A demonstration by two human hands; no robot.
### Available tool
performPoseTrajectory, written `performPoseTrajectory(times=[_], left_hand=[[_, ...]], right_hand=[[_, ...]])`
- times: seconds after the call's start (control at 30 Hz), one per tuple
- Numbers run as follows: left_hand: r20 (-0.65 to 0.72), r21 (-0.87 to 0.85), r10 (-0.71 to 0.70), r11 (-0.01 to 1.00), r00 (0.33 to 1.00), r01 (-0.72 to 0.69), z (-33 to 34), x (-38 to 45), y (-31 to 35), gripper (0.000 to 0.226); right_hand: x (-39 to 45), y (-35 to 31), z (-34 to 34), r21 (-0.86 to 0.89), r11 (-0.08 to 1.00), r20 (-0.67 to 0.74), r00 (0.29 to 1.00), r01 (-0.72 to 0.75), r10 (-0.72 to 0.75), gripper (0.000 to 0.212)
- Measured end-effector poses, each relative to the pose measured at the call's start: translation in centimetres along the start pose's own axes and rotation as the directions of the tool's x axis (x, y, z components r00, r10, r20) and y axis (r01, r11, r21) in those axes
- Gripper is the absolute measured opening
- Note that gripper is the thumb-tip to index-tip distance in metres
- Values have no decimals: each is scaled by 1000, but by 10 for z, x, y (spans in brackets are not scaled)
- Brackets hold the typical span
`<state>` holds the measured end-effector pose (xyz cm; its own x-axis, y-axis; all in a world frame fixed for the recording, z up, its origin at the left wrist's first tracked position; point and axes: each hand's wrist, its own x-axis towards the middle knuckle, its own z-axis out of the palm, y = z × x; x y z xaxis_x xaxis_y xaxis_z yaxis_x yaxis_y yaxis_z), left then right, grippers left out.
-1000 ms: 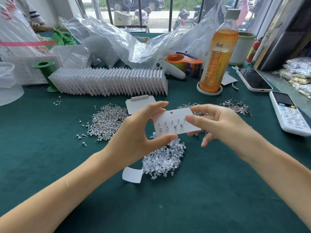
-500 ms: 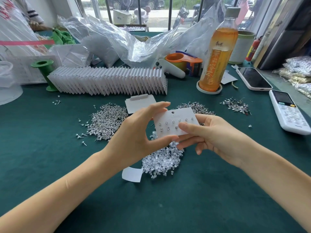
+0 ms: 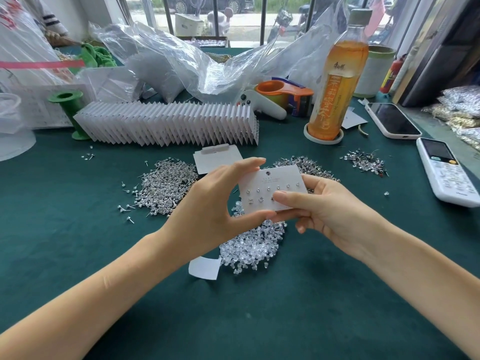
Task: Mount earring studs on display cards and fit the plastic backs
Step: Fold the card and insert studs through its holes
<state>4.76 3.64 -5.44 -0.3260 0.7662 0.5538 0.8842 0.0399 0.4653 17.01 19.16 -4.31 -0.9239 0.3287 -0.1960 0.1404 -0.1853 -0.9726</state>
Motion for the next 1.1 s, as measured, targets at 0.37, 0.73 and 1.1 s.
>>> performPoseTrajectory(times=[0.37, 0.73, 1.1], left_hand=[[73, 38, -252, 967, 965, 250, -16, 13, -26, 9], [350, 41, -247, 968, 904, 248, -21, 10, -34, 5], [349, 89, -221, 975, 911, 203, -17, 8, -35, 5]], right_hand=[[4, 3, -6, 69, 985, -179, 974, 157, -143, 40], [9, 14, -5, -22, 946, -277, 907, 323, -316, 27], [14, 24, 12, -181, 879, -308, 824, 441, -476, 25]])
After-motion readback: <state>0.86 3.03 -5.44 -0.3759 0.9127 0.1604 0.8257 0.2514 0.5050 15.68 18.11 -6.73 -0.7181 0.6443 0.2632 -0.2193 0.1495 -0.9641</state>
